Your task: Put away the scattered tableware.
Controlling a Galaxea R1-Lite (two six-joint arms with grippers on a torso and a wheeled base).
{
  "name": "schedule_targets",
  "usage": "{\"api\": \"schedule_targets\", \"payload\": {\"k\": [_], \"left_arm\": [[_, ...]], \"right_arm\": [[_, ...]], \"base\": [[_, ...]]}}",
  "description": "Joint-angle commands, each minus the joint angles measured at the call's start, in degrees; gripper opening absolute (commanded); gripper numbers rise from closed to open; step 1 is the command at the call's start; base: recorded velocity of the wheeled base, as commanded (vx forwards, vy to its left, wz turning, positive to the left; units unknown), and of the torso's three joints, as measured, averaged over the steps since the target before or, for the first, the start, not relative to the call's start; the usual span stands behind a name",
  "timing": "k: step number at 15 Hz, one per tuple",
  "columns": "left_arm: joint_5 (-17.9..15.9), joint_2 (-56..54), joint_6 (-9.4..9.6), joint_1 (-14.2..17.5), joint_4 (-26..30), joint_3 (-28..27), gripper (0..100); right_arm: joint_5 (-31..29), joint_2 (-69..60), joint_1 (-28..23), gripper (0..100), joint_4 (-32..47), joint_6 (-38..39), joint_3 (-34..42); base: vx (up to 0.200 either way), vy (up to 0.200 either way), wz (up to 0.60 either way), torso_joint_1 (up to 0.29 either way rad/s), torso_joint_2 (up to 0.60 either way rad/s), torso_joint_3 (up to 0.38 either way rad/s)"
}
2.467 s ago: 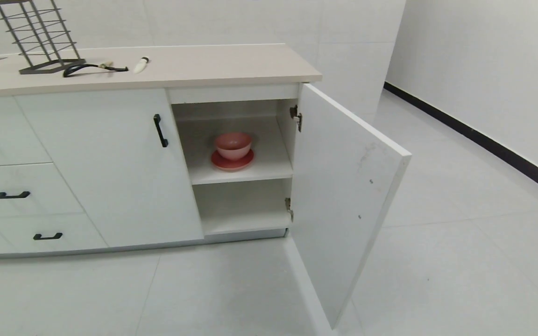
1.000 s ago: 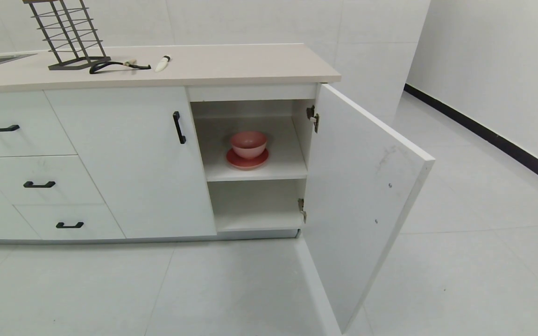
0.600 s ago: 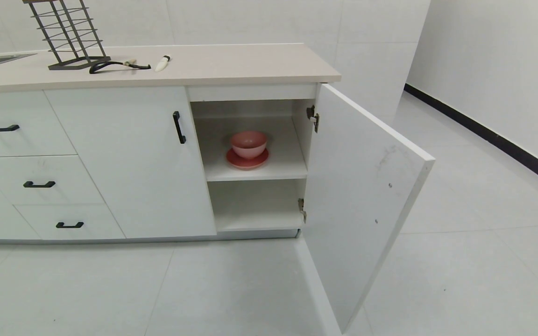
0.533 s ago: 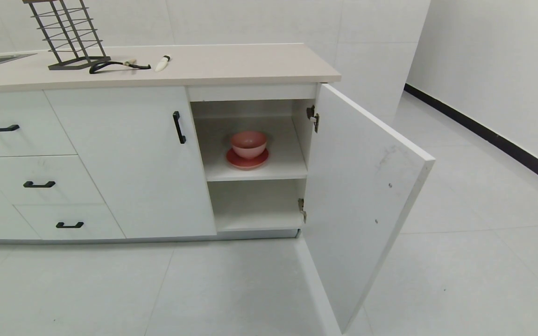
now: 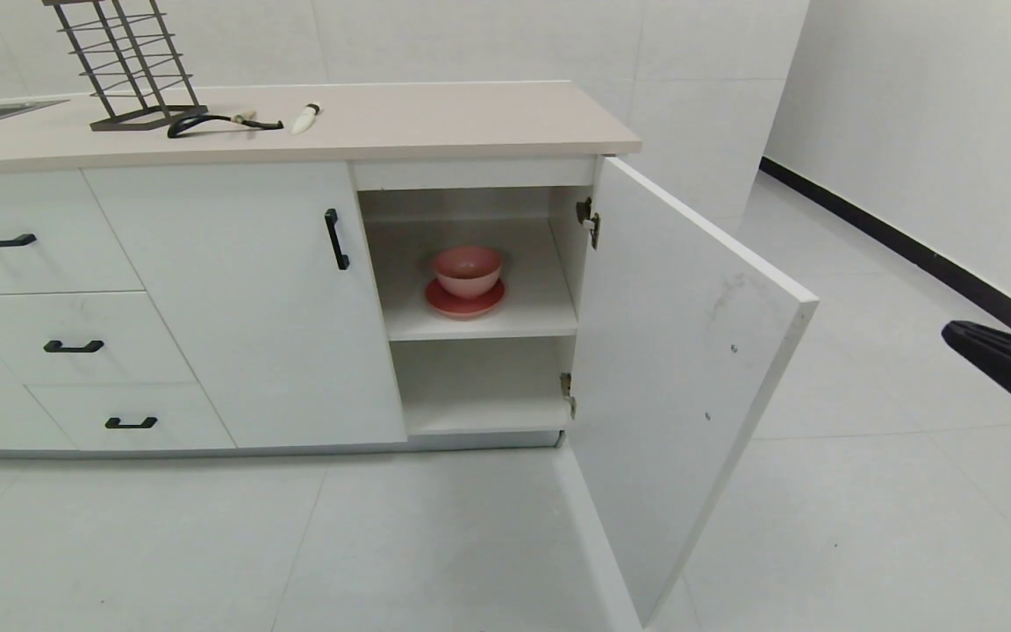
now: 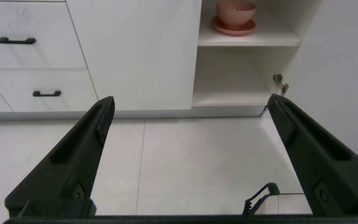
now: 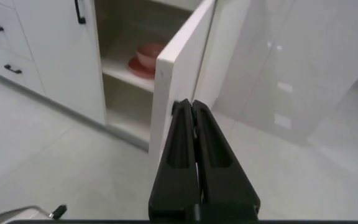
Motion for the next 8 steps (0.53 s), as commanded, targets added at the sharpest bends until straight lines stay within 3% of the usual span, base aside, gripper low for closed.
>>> {"api": "schedule_targets", "payload": {"k": [1,4,8], "left_arm": [[0.0,0.1,-0.01,0.0,0.0,0.0,100],[0.0,0.1,-0.01,0.0,0.0,0.0,100],[0.0,0.1,-0.01,0.0,0.0,0.0,100]], "right_arm": [[2.5,11.9,2.6,0,-11.0,-0.7,4.4],[3.6,23.9,2.7,0,-25.5,-1.4,9.2],[3.7,28.3,3.0,0,-25.9,-1.8,5.5]], "base": [[0.0,0.0,0.0,0.0,0.0,0.0],[0.0,0.0,0.0,0.0,0.0,0.0],[0.0,0.0,0.0,0.0,0.0,0.0]]}}
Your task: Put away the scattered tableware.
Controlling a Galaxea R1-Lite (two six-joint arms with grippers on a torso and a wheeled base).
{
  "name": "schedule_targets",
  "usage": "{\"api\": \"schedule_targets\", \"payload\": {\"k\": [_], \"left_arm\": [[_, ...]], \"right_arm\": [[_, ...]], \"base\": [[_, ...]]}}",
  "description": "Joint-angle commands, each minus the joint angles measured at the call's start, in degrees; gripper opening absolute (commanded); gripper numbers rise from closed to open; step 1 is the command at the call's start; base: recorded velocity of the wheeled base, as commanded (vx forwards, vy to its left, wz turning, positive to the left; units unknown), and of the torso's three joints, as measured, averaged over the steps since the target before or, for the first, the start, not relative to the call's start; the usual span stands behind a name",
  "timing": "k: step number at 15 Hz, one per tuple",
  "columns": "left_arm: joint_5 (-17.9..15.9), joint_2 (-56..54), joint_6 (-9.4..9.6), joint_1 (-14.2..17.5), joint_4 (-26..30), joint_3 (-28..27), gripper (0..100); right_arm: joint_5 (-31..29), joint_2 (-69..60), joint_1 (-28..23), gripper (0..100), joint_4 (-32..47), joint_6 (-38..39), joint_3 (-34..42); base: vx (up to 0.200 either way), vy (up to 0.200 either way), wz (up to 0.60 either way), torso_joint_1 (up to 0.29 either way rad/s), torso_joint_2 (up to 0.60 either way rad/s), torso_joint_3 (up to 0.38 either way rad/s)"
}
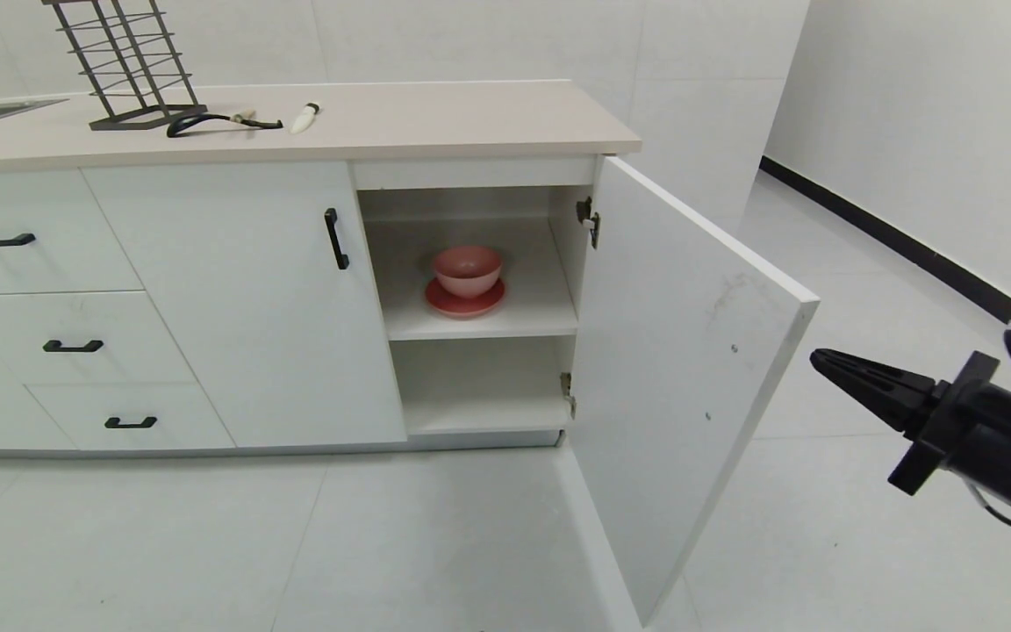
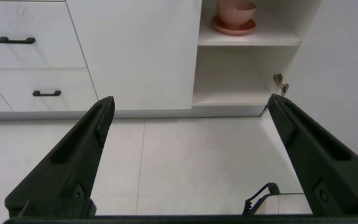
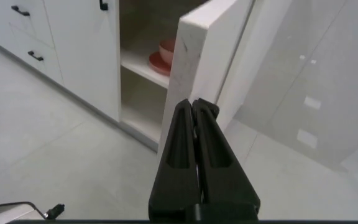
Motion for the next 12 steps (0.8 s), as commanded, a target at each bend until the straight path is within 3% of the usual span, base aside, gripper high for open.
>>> {"api": "schedule_targets", "payload": {"k": [1,12], "left_arm": [[0.0,0.1,-0.01,0.0,0.0,0.0,100],[0.0,0.1,-0.01,0.0,0.0,0.0,100]], "right_arm": [[0.7,5.4,0.3,0,-0.3,-0.3,-1.8],[1.0,13.4,3.0,0,-1.1,-0.3,-8.3]], "base": [[0.0,0.0,0.0,0.0,0.0,0.0],[0.0,0.0,0.0,0.0,0.0,0.0]]}}
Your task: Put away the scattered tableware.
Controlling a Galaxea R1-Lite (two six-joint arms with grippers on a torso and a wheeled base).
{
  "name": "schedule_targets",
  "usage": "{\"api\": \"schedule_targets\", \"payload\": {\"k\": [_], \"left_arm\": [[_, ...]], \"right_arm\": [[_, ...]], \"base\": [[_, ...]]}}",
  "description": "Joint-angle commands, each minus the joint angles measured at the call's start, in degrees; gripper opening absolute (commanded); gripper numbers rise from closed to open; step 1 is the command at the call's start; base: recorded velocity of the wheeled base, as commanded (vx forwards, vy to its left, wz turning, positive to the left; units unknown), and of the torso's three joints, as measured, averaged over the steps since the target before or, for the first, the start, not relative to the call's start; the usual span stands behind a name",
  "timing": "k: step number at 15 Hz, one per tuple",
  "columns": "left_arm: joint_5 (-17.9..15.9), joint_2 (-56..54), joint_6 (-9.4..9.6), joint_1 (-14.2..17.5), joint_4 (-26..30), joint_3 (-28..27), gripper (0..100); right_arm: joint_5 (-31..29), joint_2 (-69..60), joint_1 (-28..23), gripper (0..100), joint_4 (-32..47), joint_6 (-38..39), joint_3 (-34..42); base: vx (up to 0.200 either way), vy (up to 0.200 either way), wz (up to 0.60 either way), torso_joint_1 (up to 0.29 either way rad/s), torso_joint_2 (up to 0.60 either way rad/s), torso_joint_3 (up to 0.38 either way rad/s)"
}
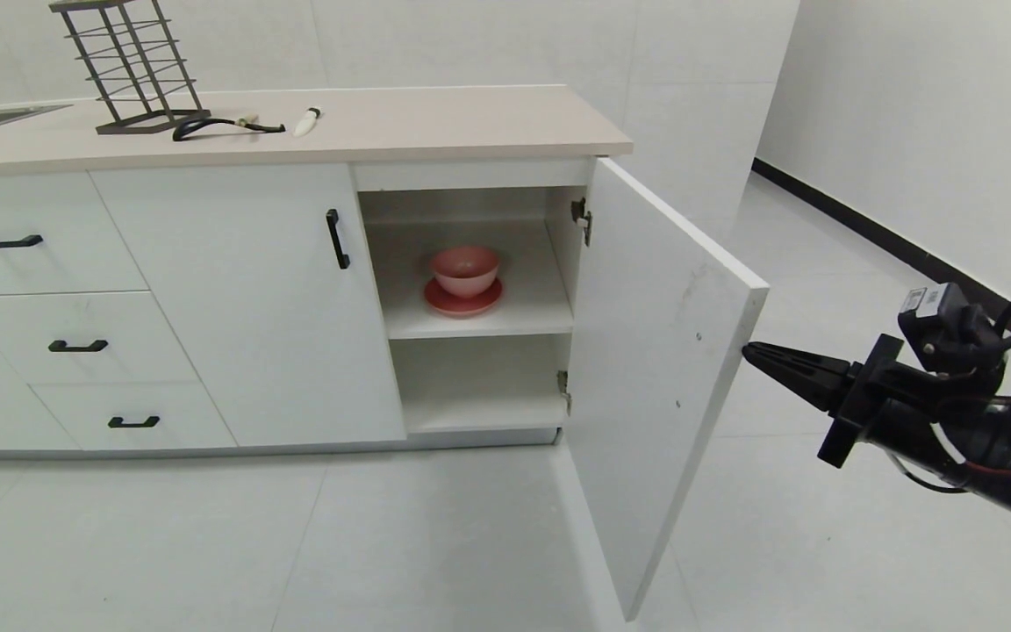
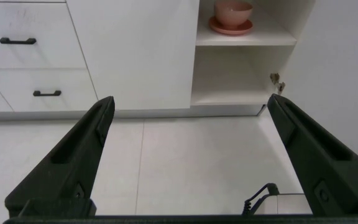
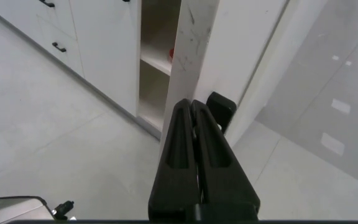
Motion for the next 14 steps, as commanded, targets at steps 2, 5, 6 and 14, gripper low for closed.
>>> {"api": "schedule_targets", "payload": {"k": [2,5,6,14], "left_arm": [[0.0,0.1,-0.01,0.0,0.0,0.0,100],[0.0,0.1,-0.01,0.0,0.0,0.0,100],[0.0,0.1,-0.01,0.0,0.0,0.0,100],[0.0,0.1,-0.01,0.0,0.0,0.0,100]], "right_arm": [[-0.5,1.1,1.4,0,0.0,0.0,-0.5],[-0.5,1.1,2.1,0,0.0,0.0,-0.6],[-0.5,1.1,2.8,0,0.0,0.0,-0.6],[-0.5,1.7,9.4,0,-0.3,0.0,-2.2]], "base": [[0.0,0.0,0.0,0.0,0.0,0.0],[0.0,0.0,0.0,0.0,0.0,0.0],[0.0,0.0,0.0,0.0,0.0,0.0],[0.0,0.0,0.0,0.0,0.0,0.0]]}}
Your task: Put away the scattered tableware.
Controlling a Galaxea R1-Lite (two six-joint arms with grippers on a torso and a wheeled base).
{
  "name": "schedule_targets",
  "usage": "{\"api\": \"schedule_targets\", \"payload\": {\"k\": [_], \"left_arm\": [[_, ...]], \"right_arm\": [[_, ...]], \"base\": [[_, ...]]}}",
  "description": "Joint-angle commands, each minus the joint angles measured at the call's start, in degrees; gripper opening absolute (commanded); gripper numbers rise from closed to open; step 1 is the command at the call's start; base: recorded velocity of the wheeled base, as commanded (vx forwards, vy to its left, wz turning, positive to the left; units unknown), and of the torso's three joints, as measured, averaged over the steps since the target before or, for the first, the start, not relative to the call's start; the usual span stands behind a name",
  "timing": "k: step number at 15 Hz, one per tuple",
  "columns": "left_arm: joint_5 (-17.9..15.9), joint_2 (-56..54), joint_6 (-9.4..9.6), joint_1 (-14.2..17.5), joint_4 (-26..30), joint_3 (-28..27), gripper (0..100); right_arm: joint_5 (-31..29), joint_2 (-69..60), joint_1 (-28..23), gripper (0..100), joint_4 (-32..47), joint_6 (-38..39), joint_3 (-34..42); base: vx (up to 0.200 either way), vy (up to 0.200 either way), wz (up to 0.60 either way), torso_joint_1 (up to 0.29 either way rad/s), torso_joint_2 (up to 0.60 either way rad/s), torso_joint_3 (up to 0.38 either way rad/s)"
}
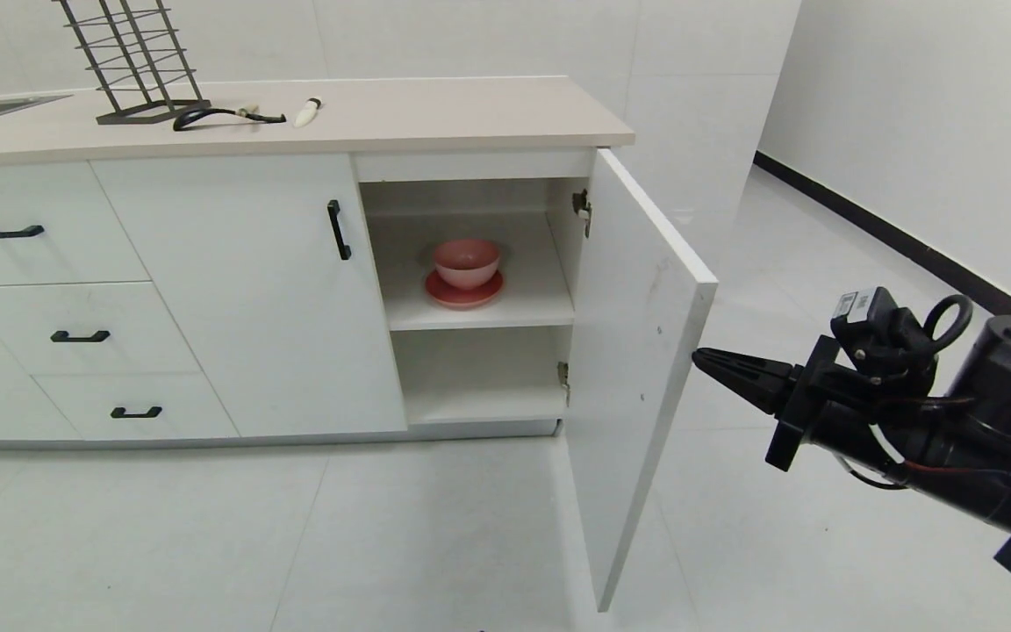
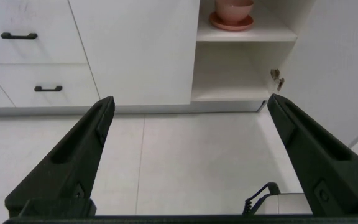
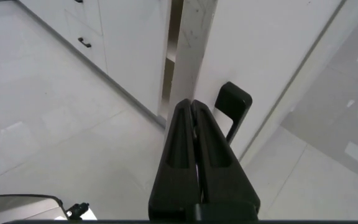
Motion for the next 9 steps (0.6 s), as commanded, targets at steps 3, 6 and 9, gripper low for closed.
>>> {"api": "schedule_targets", "payload": {"k": [3,6,9], "left_arm": [[0.0,0.1,-0.01,0.0,0.0,0.0,100],[0.0,0.1,-0.01,0.0,0.0,0.0,100],[0.0,0.1,-0.01,0.0,0.0,0.0,100]], "right_arm": [[0.7,0.9,3.6,0,0.1,0.1,-1.9],[0.7,2.3,6.5,0,0.1,0.1,-3.4],[0.7,3.9,8.4,0,0.1,0.1,-5.2]], "base": [[0.0,0.0,0.0,0.0,0.0,0.0],[0.0,0.0,0.0,0.0,0.0,0.0],[0.0,0.0,0.0,0.0,0.0,0.0]]}}
